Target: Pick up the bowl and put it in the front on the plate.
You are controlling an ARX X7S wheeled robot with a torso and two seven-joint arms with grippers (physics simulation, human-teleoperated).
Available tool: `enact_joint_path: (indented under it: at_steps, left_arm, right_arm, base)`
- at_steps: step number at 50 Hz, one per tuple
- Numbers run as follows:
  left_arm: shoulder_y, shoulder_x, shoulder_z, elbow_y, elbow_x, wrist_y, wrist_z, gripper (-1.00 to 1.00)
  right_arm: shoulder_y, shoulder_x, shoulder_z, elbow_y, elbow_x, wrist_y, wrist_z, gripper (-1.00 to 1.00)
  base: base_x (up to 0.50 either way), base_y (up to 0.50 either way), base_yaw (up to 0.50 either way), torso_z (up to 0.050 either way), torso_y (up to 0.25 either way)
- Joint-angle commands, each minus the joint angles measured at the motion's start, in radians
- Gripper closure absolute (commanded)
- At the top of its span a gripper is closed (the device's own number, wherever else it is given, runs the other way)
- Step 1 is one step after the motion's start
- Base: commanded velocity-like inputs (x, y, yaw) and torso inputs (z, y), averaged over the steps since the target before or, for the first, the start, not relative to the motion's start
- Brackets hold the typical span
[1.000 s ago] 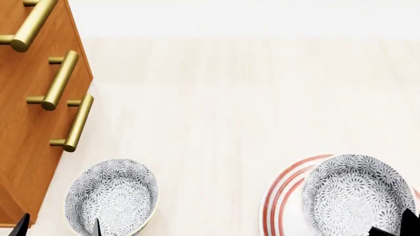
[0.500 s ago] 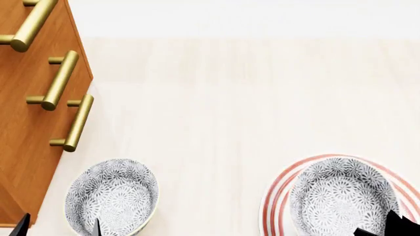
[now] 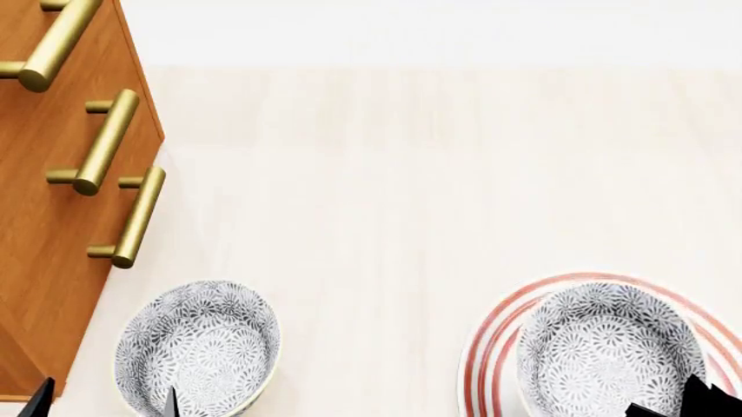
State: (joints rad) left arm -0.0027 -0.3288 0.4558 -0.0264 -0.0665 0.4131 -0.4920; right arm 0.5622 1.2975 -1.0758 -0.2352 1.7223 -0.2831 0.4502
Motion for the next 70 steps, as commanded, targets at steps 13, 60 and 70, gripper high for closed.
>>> enact_joint_path:
  at_steps: [13, 60, 70]
  left_arm:
    - [-0.001, 0.006, -0.003, -0.003, -0.002, -0.006, 0.009, -1.00]
    - [-0.005, -0.003, 0.006, 0.005, 0.002, -0.004, -0.003, -1.00]
    - [-0.002, -0.041, -0.048, 0.103, -0.002, -0.050, -0.043, -1.00]
  right_arm:
    - [0.008, -0.022, 0.018, 0.020, -0.040, 0.007, -0.001, 1.00]
    - [-0.030, 0.162, 0.068, -0.141, -0.216, -0.302, 0.198, -1.00]
    - [-0.161, 0.060, 0.057, -0.045, -0.849, -0.585, 0.655, -1.00]
  base:
    - [0.00, 0.00, 0.00, 0.000, 0.000]
    - [0.00, 0.00, 0.00, 0.000, 0.000]
    - [0.00, 0.00, 0.00, 0.000, 0.000]
